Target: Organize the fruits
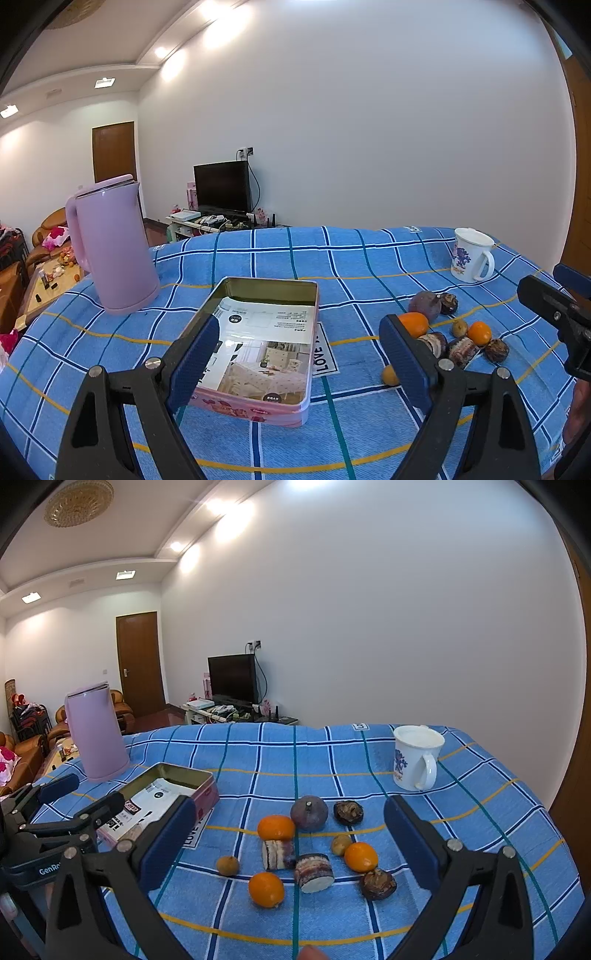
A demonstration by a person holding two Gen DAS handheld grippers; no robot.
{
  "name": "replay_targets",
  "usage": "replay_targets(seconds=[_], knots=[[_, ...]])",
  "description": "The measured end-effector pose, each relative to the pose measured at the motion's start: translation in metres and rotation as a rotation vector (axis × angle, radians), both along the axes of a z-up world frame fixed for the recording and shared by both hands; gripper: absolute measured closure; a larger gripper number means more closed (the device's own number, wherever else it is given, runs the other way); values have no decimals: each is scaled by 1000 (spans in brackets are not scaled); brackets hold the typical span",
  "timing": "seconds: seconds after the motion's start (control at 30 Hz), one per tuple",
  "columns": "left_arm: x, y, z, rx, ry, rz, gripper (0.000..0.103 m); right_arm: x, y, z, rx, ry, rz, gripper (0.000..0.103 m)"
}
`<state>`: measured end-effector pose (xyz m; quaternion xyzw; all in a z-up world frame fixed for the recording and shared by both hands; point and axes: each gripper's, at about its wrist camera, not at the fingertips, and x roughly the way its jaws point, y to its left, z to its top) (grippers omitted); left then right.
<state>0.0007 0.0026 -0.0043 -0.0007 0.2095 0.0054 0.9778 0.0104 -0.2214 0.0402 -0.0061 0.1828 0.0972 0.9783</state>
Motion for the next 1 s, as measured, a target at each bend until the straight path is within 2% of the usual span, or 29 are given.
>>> replay_targets(seconds=[1.0], knots=[[0,1,-3,1,1,-1,14,0,2,-1,2,1,5,0]])
